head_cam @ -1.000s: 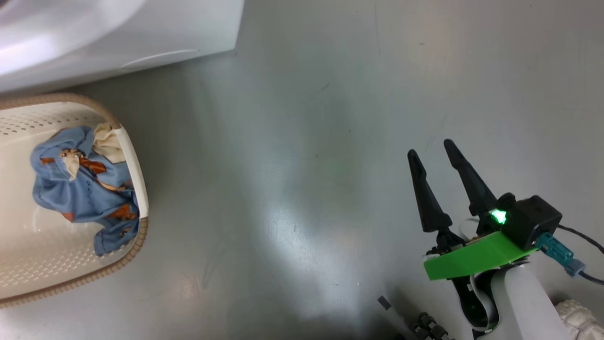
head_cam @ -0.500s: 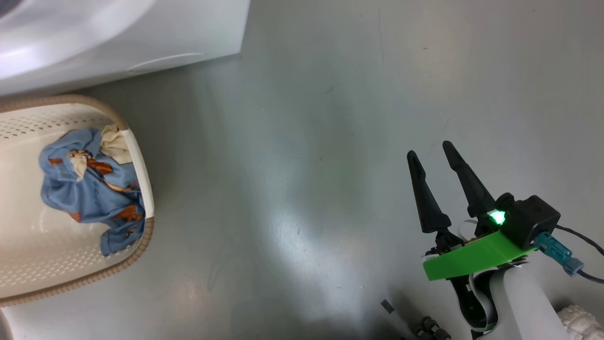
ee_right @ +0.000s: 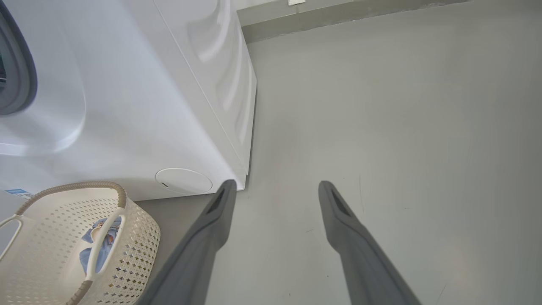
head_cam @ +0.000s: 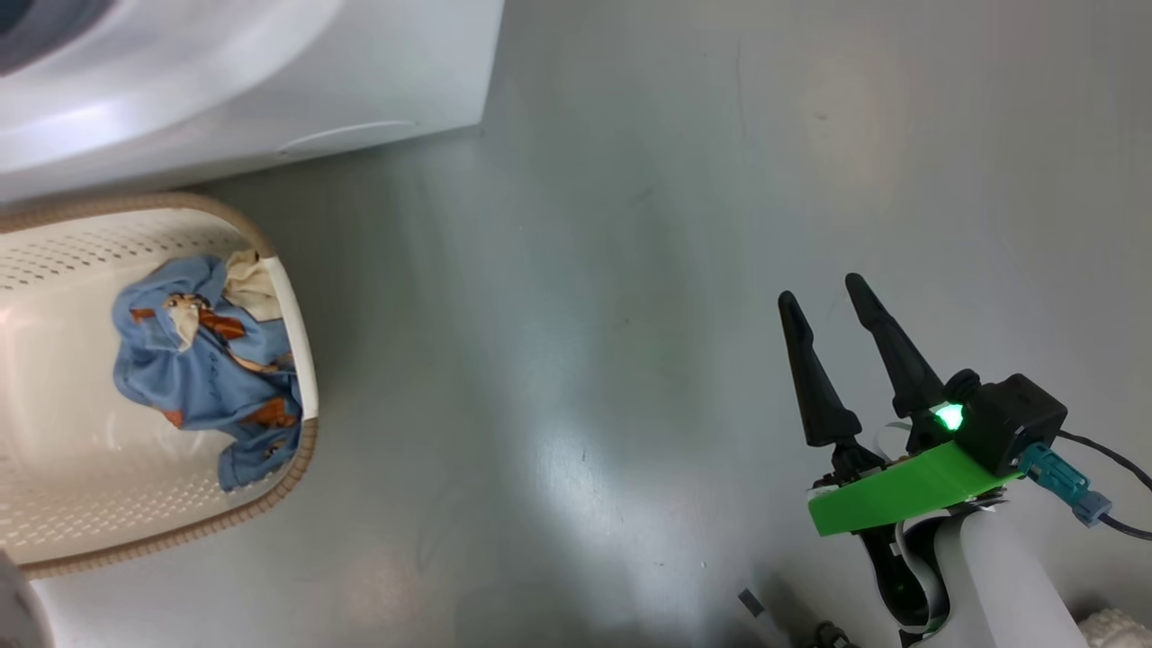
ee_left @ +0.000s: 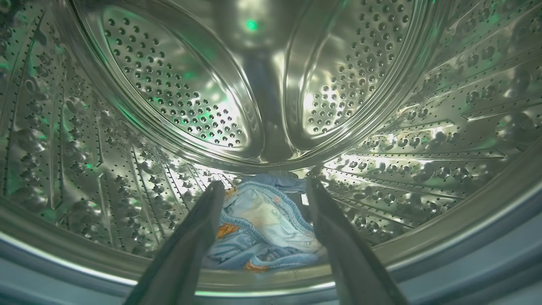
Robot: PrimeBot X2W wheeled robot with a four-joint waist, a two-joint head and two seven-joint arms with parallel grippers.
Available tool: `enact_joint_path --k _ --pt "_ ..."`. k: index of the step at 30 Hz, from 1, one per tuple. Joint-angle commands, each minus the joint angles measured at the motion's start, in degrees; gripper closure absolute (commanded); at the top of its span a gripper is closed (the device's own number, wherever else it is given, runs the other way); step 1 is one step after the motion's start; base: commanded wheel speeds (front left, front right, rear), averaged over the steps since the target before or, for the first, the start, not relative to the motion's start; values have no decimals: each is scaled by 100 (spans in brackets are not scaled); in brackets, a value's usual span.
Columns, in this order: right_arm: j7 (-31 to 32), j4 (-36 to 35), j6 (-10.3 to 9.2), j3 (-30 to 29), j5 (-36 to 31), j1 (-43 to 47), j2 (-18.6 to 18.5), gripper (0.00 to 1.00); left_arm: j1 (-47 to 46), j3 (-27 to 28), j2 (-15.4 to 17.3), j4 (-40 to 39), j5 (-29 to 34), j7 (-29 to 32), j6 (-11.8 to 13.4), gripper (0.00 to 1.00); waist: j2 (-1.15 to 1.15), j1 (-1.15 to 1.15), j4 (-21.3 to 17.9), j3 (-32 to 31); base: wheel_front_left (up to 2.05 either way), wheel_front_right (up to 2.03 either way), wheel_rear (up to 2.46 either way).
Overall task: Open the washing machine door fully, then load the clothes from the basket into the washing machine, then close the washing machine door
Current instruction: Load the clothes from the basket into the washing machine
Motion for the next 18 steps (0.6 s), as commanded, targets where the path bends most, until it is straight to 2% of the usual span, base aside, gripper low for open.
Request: enact_joint_path --k 1,10,18 --pt "-27 -85 9 105 -14 56 8 0 136 35 239 -41 -41 -12 -9 0 0 0 41 -81 0 0 0" --pt "-27 -26 9 55 -104 54 8 0 380 6 73 228 -164 -12 -13 0 0 0 201 -410 0 0 0" --pt "-27 30 9 -32 -192 154 8 0 1050 -26 -63 -124 -410 -12 -14 0 0 0 389 -1022 0 0 0"
